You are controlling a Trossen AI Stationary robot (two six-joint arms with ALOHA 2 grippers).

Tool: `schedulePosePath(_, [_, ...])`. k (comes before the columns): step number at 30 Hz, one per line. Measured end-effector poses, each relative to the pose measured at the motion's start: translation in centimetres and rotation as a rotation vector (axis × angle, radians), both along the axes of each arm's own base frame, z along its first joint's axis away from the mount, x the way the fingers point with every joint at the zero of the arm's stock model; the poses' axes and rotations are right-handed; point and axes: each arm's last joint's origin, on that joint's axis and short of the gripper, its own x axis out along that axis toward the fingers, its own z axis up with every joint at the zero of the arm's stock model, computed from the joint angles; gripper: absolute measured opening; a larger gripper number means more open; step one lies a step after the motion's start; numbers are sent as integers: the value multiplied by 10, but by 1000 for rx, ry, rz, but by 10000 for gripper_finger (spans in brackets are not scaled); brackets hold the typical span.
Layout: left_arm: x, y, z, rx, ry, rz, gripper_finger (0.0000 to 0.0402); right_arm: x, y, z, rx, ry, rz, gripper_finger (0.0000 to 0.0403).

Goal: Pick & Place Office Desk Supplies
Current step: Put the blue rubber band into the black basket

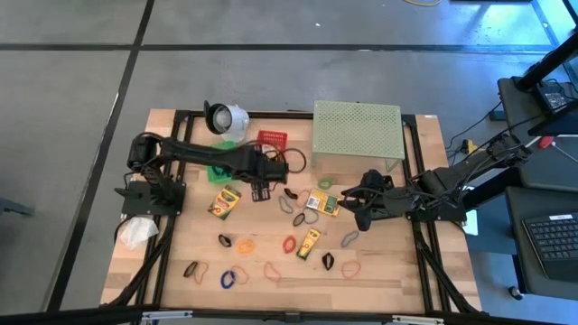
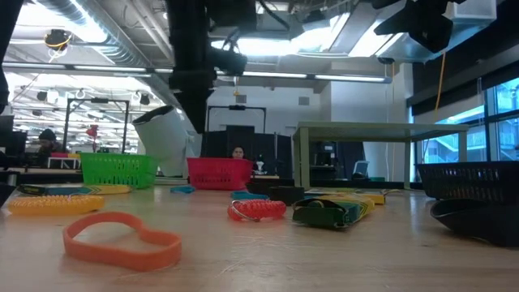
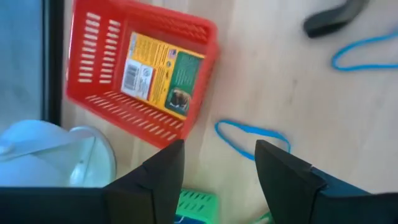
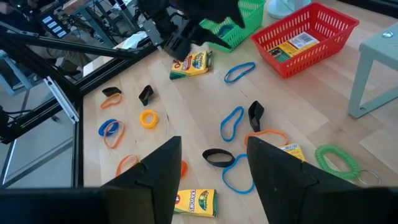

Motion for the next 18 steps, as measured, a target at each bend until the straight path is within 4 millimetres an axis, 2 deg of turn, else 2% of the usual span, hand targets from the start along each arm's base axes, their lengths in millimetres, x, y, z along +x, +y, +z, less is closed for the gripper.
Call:
schedulePosePath(9, [0, -46, -6, 53, -29, -134, 185, 0, 0, 0, -4, 1, 2, 185])
schedulePosePath(18, [3, -65, -40, -20, -214, -140, 185, 0, 0, 0, -6, 1, 4, 185])
